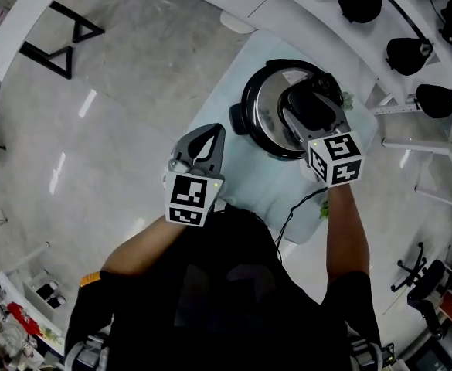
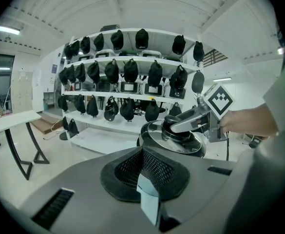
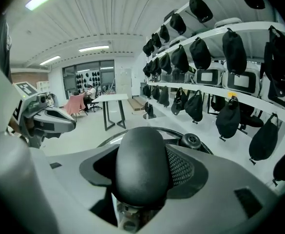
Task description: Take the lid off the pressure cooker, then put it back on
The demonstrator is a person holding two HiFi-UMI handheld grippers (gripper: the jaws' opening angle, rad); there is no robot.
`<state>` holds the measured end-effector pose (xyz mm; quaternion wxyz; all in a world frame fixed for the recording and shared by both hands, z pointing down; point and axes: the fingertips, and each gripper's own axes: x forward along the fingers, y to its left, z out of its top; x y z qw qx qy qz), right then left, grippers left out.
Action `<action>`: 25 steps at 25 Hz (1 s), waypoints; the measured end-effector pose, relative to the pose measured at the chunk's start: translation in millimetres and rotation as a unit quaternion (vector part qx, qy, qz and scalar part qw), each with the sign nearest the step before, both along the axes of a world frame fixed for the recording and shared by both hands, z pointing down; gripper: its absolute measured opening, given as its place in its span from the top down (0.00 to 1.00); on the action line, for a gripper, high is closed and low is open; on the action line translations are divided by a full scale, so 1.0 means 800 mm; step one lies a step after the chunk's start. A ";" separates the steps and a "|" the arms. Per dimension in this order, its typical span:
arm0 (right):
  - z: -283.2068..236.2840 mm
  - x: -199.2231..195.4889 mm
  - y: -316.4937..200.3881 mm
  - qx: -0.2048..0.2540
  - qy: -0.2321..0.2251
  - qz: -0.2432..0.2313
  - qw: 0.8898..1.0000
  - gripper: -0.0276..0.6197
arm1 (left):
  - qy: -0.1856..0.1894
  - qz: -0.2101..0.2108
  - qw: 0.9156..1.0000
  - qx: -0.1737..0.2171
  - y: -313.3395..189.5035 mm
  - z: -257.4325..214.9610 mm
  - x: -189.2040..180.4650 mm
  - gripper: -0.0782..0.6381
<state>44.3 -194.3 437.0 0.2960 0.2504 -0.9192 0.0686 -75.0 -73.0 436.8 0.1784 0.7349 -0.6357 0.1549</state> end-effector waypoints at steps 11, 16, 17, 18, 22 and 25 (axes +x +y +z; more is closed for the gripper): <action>0.014 -0.010 -0.007 -0.037 0.007 -0.015 0.999 0.50 | 0.009 0.004 1.000 -0.004 -0.004 0.010 0.001 0.88; 0.013 -0.008 -0.005 -0.034 0.009 -0.016 0.999 0.50 | 0.012 0.008 1.000 -0.003 -0.004 0.008 0.004 0.88; 0.014 -0.006 -0.005 -0.033 0.011 -0.019 0.999 0.50 | 0.012 0.008 1.000 -0.002 -0.004 0.008 0.004 0.88; 0.014 -0.005 -0.005 -0.033 0.013 -0.024 0.999 0.50 | 0.012 0.009 1.000 -0.002 -0.004 0.008 0.004 0.88; 0.014 -0.005 -0.004 -0.031 0.017 -0.050 0.998 0.50 | 0.010 0.013 1.000 -0.003 -0.001 0.008 0.005 0.88; 0.014 -0.008 -0.005 -0.033 0.017 -0.058 0.998 0.50 | 0.009 0.018 1.000 -0.005 0.000 0.010 0.009 0.88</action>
